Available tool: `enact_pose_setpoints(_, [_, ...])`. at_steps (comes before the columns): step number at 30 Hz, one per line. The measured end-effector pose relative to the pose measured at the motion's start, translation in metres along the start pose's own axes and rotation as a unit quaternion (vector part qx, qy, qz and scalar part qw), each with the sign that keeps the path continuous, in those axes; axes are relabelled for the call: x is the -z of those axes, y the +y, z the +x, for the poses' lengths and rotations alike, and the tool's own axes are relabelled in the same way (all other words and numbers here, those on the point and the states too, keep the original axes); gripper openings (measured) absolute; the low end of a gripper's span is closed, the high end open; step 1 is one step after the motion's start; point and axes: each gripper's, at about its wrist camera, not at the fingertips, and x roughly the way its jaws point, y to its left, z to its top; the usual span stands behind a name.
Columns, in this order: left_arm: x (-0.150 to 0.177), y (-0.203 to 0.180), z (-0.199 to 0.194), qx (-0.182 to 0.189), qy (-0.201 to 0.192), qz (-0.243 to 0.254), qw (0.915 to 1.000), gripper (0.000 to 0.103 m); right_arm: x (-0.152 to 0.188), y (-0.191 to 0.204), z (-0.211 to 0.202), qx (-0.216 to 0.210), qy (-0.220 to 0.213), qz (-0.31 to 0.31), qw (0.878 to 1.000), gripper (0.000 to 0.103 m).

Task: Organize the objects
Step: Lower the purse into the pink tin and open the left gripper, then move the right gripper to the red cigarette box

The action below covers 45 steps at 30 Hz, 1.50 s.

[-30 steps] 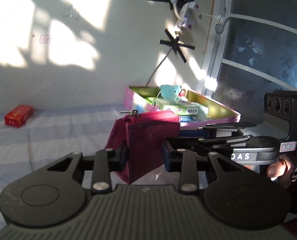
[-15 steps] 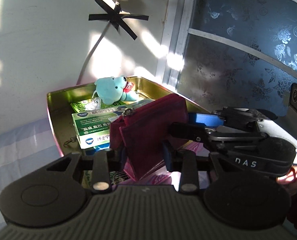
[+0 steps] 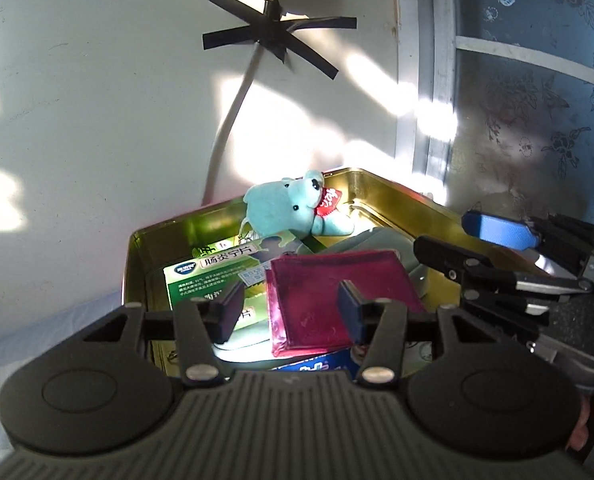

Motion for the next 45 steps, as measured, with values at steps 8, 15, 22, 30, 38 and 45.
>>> enact_pose_setpoints(8, [0.025, 0.006, -0.056, 0.018, -0.012, -0.027, 0.9994, 0.054, 0.005, -0.003, -0.033, -0.035, -0.033, 0.065, 0.997, 0.05])
enact_pose_setpoints(15, [0.077, 0.042, -0.111, -0.006, -0.006, -0.061, 0.9981, 0.055, 0.014, 0.003, -0.05, -0.055, -0.037, 0.128, 0.99, 0.051])
enact_pose_setpoints(22, [0.137, 0.087, -0.126, -0.026, 0.044, -0.1, 0.9937, 0.055, 0.016, 0.051, -0.069, -0.137, -0.03, 0.115, 0.983, 0.055])
enact_pose_setpoints(30, [0.194, 0.172, -0.155, -0.194, 0.059, -0.177, 0.9631, 0.055, 0.025, 0.157, -0.066, -0.282, 0.033, 0.004, 0.959, 0.059])
enact_pose_setpoints(38, [0.218, 0.221, -0.178, -0.229, 0.023, -0.25, 0.9405, 0.06, 0.054, 0.239, -0.037, -0.311, 0.152, -0.082, 0.934, 0.063])
enact_pose_setpoints(45, [0.217, 0.214, -0.173, -0.224, 0.026, -0.238, 0.9446, 0.061, 0.064, 0.245, -0.016, -0.3, 0.208, -0.076, 0.928, 0.078])
